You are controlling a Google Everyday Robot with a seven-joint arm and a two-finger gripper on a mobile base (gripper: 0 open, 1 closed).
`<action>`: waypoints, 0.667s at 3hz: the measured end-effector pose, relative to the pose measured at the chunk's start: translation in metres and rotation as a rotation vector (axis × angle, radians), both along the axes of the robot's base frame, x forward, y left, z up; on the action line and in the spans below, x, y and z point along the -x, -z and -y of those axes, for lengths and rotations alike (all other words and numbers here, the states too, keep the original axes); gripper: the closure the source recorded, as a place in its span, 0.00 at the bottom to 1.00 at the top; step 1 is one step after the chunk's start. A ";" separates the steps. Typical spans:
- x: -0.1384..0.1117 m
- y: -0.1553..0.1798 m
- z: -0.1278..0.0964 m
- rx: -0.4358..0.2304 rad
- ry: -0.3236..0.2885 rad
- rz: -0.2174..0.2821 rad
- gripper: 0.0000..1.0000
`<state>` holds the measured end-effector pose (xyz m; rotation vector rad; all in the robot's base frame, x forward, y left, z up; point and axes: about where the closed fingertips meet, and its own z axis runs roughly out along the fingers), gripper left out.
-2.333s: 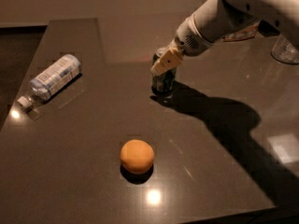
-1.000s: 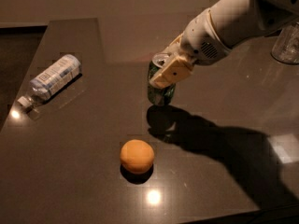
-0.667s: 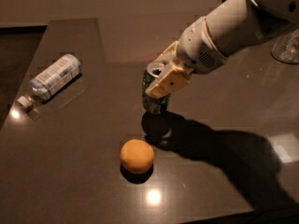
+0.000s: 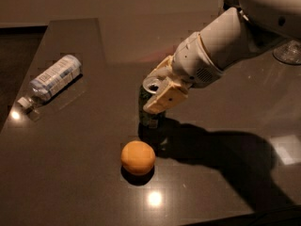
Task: Move green can near orange
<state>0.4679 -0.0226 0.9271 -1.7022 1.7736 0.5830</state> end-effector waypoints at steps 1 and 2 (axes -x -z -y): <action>0.008 0.005 0.001 -0.008 -0.016 0.006 1.00; 0.011 0.009 0.002 0.004 -0.035 0.004 0.87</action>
Offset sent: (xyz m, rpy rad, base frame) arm -0.0132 -0.0086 -0.0169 -0.0271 0.0046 0.0589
